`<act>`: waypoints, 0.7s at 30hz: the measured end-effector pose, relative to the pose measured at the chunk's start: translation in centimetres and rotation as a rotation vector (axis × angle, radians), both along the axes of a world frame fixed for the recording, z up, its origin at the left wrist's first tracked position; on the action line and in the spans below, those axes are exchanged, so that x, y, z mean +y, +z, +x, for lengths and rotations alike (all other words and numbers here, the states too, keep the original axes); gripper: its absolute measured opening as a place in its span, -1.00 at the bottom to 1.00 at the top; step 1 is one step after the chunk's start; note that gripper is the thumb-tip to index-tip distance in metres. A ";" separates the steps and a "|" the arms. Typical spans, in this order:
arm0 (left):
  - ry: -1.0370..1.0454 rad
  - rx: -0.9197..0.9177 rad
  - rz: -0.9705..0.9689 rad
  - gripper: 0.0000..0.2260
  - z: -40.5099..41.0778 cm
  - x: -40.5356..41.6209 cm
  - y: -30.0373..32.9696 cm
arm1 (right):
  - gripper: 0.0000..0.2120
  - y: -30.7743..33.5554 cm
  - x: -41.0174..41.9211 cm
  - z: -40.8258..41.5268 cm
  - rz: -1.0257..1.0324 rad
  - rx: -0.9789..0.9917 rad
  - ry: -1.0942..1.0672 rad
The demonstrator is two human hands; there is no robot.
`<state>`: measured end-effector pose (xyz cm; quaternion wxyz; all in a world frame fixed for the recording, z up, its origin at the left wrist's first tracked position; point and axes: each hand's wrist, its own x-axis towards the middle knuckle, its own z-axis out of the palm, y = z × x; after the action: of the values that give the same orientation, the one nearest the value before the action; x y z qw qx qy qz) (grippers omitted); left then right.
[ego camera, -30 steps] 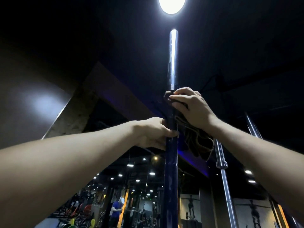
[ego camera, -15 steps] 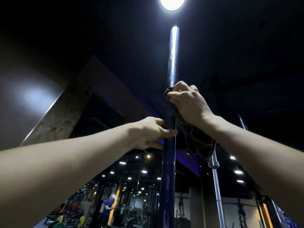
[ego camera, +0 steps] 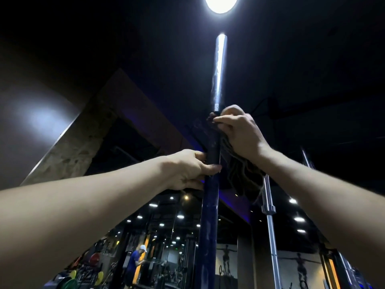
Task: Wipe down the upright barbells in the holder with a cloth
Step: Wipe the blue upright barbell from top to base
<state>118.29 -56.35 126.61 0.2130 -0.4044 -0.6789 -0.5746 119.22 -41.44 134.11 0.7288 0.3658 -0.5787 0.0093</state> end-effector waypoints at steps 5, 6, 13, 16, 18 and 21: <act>-0.022 -0.020 0.008 -0.89 0.0 0.3 -0.1 | -0.84 -0.5 -0.2 0.4 -0.113 -0.081 0.116; -0.015 -0.021 0.009 -0.93 0.1 0.5 -0.2 | -0.84 -0.5 -1.1 0.8 -0.034 -0.027 -0.067; 0.003 -0.028 0.020 -0.93 0.5 1.0 -0.2 | -0.80 0.2 -1.2 0.6 0.024 -0.014 -0.066; -0.015 -0.025 0.014 -0.89 0.9 1.2 -0.2 | -0.77 -0.3 0.7 0.4 -0.048 -0.045 0.257; -0.015 -0.024 0.010 -0.92 1.0 1.5 -0.2 | -0.79 -0.1 0.8 0.8 -0.065 -0.059 0.161; 0.013 -0.019 0.027 -0.96 1.0 1.9 -0.2 | -0.86 -0.3 -0.8 2.4 0.021 0.011 -0.316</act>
<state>119.24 -54.43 126.37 0.2159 -0.3916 -0.6758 -0.5859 121.58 -42.26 133.78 0.7206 0.2776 -0.6251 -0.1136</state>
